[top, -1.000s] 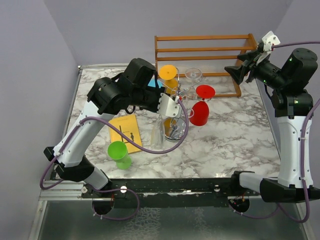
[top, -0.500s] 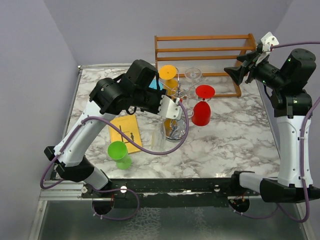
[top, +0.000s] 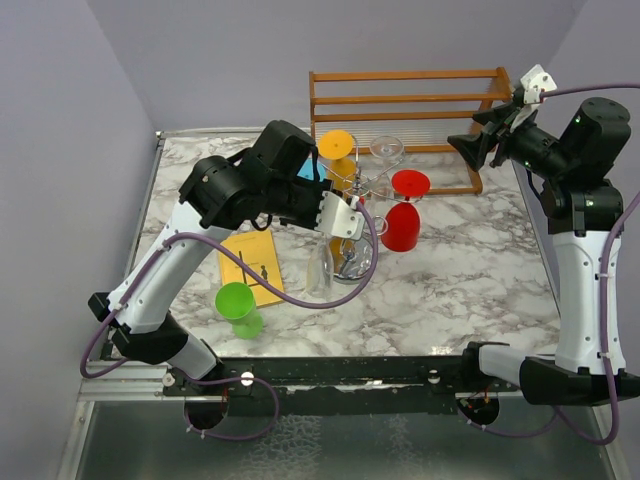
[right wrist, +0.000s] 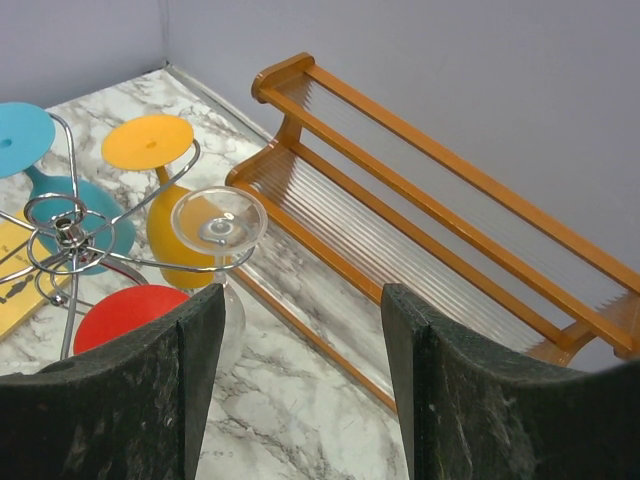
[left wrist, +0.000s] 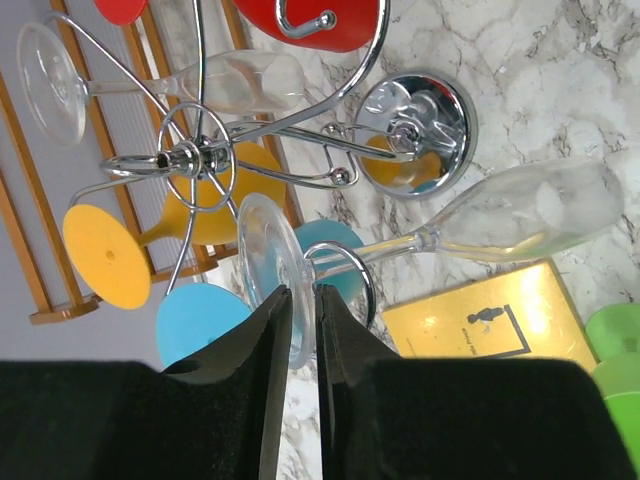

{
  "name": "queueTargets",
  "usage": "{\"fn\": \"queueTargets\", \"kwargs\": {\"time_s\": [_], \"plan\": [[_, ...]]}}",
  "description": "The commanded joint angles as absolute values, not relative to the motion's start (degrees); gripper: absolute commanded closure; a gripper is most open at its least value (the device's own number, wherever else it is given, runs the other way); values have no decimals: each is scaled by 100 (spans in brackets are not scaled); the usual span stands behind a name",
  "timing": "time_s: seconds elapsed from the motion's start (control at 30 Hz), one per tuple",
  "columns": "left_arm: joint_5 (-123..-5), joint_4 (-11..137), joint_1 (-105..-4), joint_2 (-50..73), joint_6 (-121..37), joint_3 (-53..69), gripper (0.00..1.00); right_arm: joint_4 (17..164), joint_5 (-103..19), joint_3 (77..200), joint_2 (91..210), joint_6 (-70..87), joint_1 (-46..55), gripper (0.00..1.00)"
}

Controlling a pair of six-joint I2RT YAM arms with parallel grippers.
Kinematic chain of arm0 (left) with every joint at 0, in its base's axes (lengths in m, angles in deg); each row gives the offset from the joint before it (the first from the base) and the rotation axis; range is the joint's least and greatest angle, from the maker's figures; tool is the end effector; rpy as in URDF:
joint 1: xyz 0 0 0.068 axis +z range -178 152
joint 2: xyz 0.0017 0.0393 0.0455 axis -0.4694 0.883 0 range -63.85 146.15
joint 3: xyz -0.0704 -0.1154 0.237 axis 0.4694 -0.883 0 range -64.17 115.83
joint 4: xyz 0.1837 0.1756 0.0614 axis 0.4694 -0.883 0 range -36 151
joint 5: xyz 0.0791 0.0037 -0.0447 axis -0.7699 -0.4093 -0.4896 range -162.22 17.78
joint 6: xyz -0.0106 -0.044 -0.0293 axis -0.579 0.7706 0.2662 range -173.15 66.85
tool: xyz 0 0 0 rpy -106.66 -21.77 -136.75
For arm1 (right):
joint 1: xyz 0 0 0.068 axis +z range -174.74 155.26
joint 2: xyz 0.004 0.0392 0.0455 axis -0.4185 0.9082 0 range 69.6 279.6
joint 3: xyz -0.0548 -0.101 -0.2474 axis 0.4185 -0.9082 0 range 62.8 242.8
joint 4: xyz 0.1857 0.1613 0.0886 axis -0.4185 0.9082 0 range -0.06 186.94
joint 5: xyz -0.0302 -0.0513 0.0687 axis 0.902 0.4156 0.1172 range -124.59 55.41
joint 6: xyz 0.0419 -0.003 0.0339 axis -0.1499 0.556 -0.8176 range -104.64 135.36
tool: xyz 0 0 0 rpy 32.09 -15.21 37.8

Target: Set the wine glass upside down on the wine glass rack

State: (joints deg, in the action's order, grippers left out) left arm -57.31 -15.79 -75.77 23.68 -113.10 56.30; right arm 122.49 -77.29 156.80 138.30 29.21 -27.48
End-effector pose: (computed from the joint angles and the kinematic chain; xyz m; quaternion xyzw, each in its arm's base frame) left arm 0.1678 -0.1985 0.4858 0.7667 0.4969 -0.0775 0.3991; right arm 0.2203 0.0136 0.5057 -0.3071 0.6724 0.1815 0.6485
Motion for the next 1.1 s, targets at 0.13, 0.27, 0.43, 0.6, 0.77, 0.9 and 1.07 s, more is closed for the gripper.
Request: {"fn": "queueTargets", "kwargs": {"time_s": [0.13, 0.27, 0.43, 0.6, 0.77, 0.9, 1.07], "plan": [[-5503, -1867, -7594, 2202, -11208, 5640, 77, 12175, -7815, 15596, 13727, 2995, -2806, 37], [-5447, -1892, -7597, 2186, -11182, 5667, 75, 12160, -7839, 15590, 13736, 2979, -2822, 37], [-5286, -1953, -7595, 2154, -11174, 5728, 74, 12149, -7862, 15561, 13728, 2977, -2832, 37], [-5228, -2002, -7598, 2141, -11183, 5823, 70, 12149, -7855, 15553, 13710, 2977, -2834, 37], [-5214, -2023, -7590, 2107, -11136, 5827, 66, 12141, -7855, 15561, 13723, 2970, -2843, 37], [-5253, -2030, -7594, 2043, -11050, 5809, 64, 12136, -7862, 15559, 13736, 2969, -2851, 37], [-5280, -2038, -7595, 1918, -10940, 5845, 56, 12129, -7862, 15566, 13752, 2971, -2876, 37]]}}
